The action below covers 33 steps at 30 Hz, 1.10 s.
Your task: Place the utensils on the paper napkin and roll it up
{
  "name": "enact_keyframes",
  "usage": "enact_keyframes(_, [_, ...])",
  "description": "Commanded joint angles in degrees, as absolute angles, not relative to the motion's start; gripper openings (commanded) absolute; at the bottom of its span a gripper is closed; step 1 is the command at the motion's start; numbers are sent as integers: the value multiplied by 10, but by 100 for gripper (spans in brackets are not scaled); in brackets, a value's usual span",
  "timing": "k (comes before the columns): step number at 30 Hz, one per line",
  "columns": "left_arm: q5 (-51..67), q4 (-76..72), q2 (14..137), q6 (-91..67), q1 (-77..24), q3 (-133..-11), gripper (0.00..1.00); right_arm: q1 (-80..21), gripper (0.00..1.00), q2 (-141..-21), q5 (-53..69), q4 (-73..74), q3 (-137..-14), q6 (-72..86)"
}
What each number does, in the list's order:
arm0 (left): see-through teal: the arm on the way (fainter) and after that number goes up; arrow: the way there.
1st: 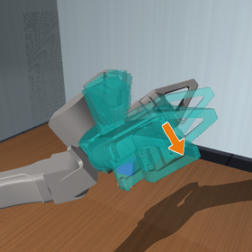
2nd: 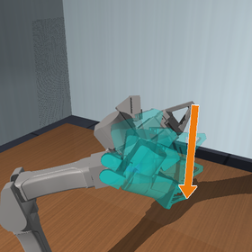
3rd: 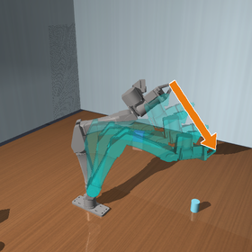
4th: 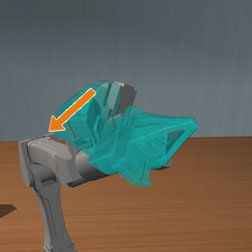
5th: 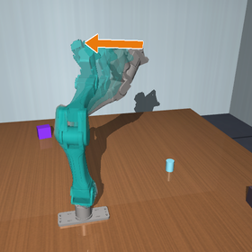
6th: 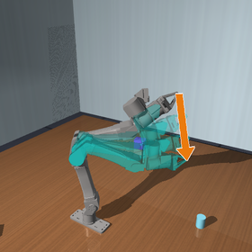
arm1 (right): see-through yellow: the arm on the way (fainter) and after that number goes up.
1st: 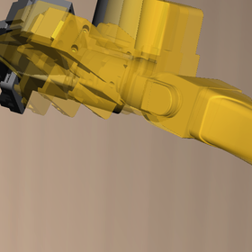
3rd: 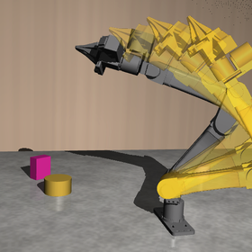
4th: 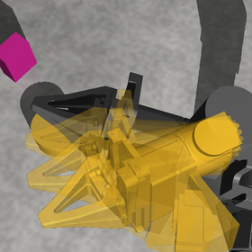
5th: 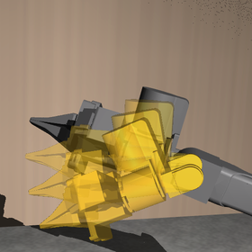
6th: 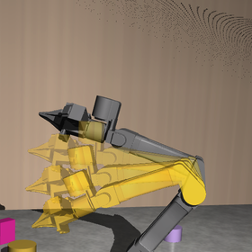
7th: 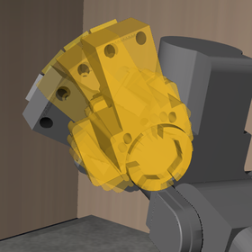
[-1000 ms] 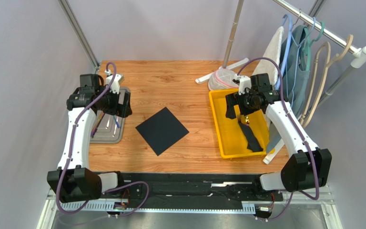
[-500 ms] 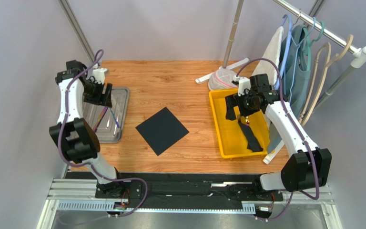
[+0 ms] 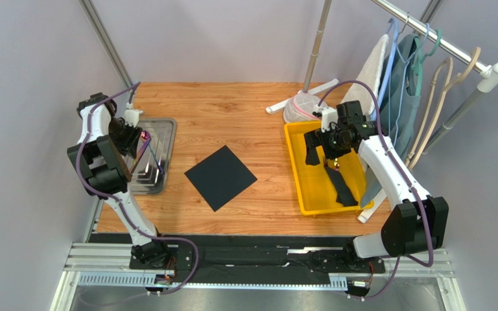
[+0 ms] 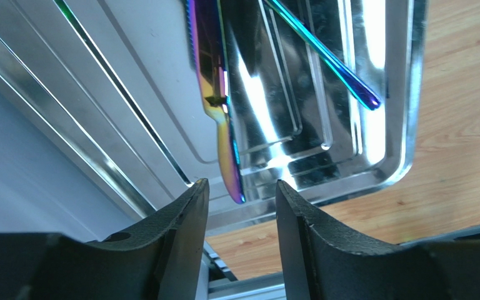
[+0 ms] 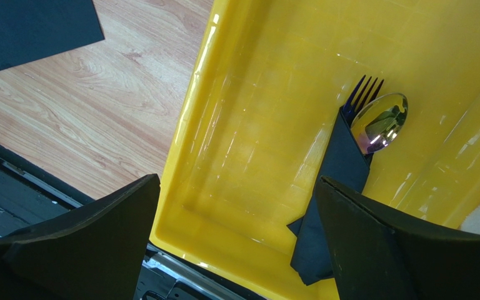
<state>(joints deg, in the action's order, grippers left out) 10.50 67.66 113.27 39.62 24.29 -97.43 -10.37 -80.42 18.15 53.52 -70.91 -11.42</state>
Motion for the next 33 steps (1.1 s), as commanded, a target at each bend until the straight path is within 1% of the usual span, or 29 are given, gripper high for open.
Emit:
enact_keyframes(1, [95, 675, 1174, 436, 255, -1014, 51, -105, 100, -803, 188, 540, -729, -127])
enact_keyframes(3, [90, 670, 1182, 438, 256, -1011, 47, -106, 100, -804, 186, 542, -731, -127])
enact_keyframes(5, [86, 662, 1193, 438, 257, -1006, 46, -106, 100, -803, 185, 544, -731, -128])
enact_keyframes(8, [84, 657, 1206, 438, 258, -1005, 42, -105, 100, -803, 186, 544, -729, -127])
enact_keyframes(17, [95, 642, 1238, 420, 259, -998, 42, -106, 100, -809, 186, 543, -729, -127])
enact_keyframes(27, [92, 597, 1260, 403, 260, -962, 40, -105, 100, -813, 186, 541, -728, -126])
enact_keyframes(33, [99, 597, 1268, 403, 259, -953, 28, -106, 100, -814, 185, 539, -728, -126])
